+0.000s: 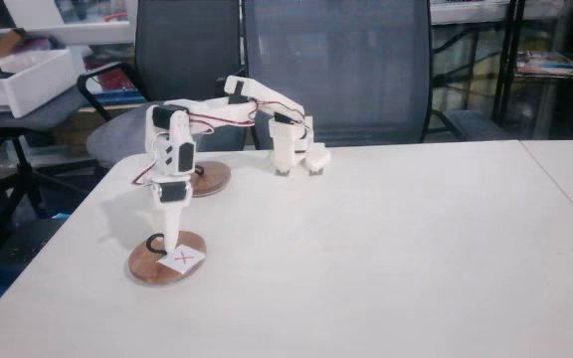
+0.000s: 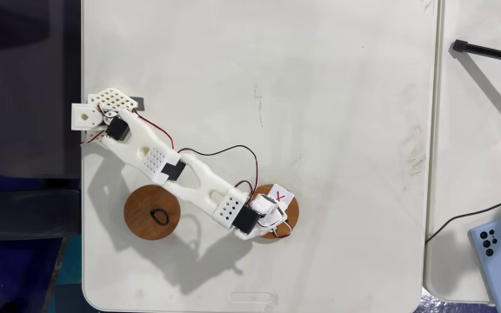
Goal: Pick the lid with the red cross and place it on the side.
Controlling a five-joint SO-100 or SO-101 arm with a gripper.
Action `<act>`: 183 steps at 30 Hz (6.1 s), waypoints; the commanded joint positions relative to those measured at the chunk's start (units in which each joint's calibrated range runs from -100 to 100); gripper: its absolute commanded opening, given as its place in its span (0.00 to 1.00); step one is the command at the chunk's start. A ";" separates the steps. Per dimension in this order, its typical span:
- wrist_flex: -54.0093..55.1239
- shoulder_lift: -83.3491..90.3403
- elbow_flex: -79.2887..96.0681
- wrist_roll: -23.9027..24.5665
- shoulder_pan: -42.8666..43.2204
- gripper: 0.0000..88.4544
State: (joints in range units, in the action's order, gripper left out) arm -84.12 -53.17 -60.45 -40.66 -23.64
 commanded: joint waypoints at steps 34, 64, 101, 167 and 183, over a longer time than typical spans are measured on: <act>0.45 1.58 -1.65 0.15 1.88 0.12; 4.98 1.58 -1.74 -2.05 1.88 0.12; 7.63 0.98 -0.93 -0.29 1.80 0.11; -0.58 16.40 -1.47 0.34 6.31 0.00; -15.71 44.95 -0.38 2.49 15.76 0.00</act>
State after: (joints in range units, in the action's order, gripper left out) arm -98.46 -14.84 -60.45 -39.83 -10.62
